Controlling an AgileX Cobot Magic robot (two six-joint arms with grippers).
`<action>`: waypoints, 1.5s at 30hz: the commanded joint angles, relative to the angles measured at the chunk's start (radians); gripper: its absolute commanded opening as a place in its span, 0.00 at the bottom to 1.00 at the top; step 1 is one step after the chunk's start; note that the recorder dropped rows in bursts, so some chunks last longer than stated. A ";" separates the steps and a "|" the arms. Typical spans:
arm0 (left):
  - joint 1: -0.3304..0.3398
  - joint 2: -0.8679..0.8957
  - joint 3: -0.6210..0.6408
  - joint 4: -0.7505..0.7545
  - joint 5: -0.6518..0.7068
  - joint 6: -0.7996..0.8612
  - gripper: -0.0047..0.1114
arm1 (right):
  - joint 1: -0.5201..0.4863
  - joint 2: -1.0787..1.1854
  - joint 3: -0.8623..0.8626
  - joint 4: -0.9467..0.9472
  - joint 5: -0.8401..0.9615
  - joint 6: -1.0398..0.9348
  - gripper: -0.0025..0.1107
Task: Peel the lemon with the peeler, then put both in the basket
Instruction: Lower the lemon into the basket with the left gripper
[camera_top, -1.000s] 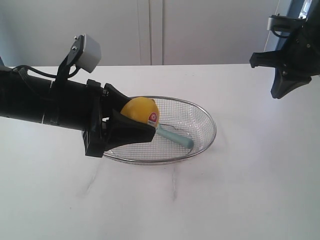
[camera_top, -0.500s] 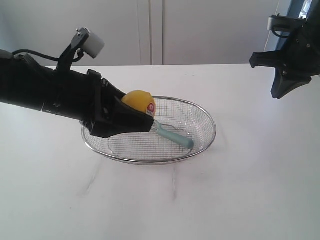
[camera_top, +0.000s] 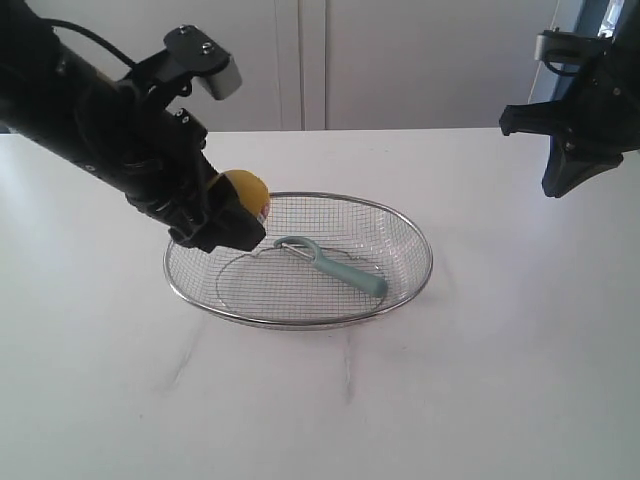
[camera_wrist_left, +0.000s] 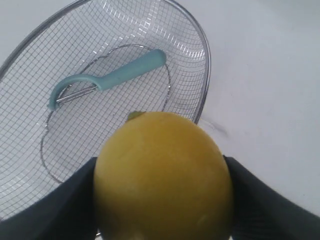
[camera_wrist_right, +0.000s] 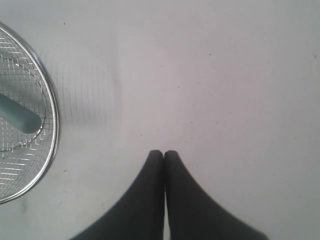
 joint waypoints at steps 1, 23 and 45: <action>-0.038 -0.002 -0.050 0.127 0.016 -0.131 0.04 | -0.006 -0.012 -0.007 -0.007 0.003 0.000 0.02; -0.097 0.264 -0.334 0.364 0.208 -0.252 0.04 | -0.006 -0.012 -0.007 -0.004 0.003 0.000 0.02; -0.067 0.600 -0.653 0.265 0.393 -0.283 0.04 | -0.006 -0.012 -0.007 -0.004 -0.033 0.000 0.02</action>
